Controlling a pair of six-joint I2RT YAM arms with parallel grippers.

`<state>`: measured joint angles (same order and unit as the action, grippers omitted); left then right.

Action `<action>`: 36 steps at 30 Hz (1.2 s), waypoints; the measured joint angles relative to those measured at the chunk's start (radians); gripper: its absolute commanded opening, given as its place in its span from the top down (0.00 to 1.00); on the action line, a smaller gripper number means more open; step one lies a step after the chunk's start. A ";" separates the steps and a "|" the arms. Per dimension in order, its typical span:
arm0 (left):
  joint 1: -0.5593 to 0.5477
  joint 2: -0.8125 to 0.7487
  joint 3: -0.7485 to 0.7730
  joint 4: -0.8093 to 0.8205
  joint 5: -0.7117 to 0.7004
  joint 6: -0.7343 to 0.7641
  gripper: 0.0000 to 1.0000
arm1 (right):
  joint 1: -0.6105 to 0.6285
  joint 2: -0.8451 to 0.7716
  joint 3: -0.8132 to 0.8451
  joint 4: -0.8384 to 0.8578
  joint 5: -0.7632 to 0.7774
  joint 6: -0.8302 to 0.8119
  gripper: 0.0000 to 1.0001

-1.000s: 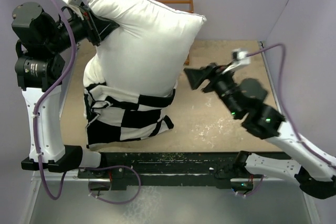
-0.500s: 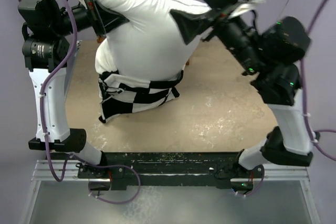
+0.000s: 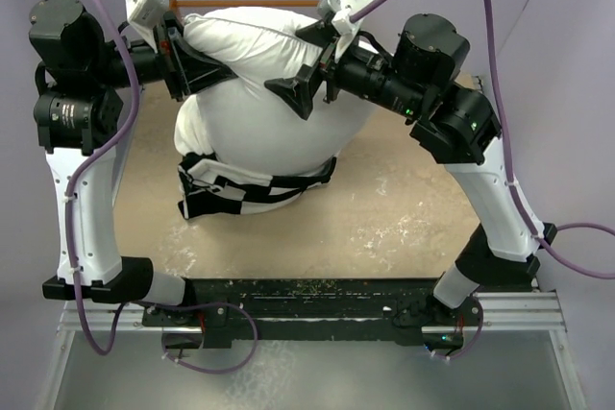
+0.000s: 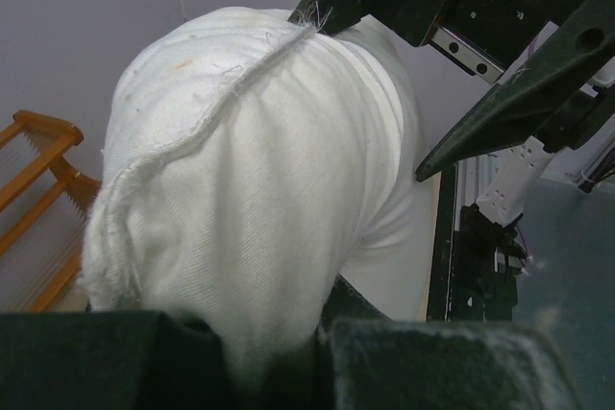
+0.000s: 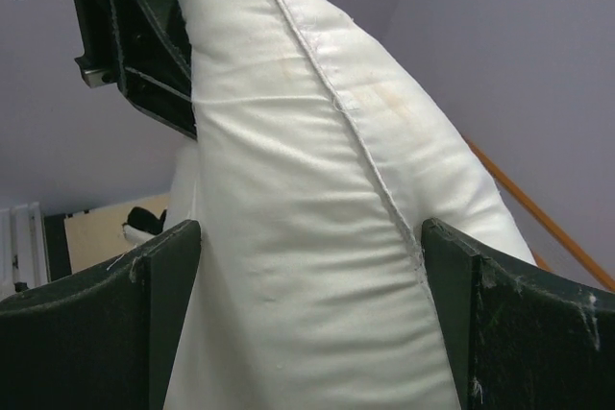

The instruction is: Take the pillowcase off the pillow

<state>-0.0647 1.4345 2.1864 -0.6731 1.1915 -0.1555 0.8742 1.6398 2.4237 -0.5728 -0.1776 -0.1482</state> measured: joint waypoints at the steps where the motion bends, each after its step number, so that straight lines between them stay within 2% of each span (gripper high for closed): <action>1: 0.000 -0.003 -0.003 -0.002 0.005 0.003 1.00 | 0.000 -0.001 0.000 -0.002 0.002 -0.005 0.03; 7: 0.000 -0.005 -0.011 -0.008 0.011 0.029 1.00 | -0.009 -0.006 -0.013 0.005 0.064 -0.044 0.01; 16: 0.000 -0.013 -0.025 -0.031 0.035 0.069 1.00 | -0.046 -0.021 0.017 0.019 0.074 -0.065 0.00; 23: 0.001 -0.026 -0.031 -0.048 0.045 0.071 1.00 | -0.059 0.019 0.013 -0.006 -0.017 -0.068 0.04; 26: 0.007 -0.028 -0.039 -0.056 0.038 0.072 1.00 | -0.068 0.046 -0.006 -0.011 -0.109 -0.067 0.16; 28: 0.011 -0.028 -0.049 -0.062 0.031 0.074 1.00 | -0.076 0.063 -0.014 -0.010 -0.159 -0.061 0.36; 29: 0.012 -0.029 -0.056 -0.062 0.027 0.074 0.98 | -0.079 0.068 -0.015 -0.009 -0.171 -0.060 0.51; 30: 0.012 -0.031 -0.065 -0.060 0.021 0.074 0.82 | -0.084 0.075 -0.015 -0.008 -0.185 -0.050 0.66; 31: 0.013 -0.035 -0.076 -0.055 0.012 0.074 0.51 | -0.089 0.078 -0.015 -0.005 -0.190 -0.039 0.86; 32: 0.013 -0.042 -0.092 -0.047 -0.001 0.074 0.22 | -0.106 0.084 -0.018 0.008 -0.209 0.004 1.00; 33: 0.013 -0.046 -0.099 -0.044 -0.008 0.084 0.03 | -0.118 0.084 -0.024 0.021 -0.222 0.015 1.00; 36: 0.012 -0.065 -0.108 -0.049 -0.038 0.124 0.01 | -0.217 0.036 -0.152 0.145 -0.289 0.171 1.00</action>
<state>-0.0528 1.3697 2.0789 -0.7219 1.1534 -0.0311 0.6571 1.6756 2.2715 -0.4282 -0.4667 0.0223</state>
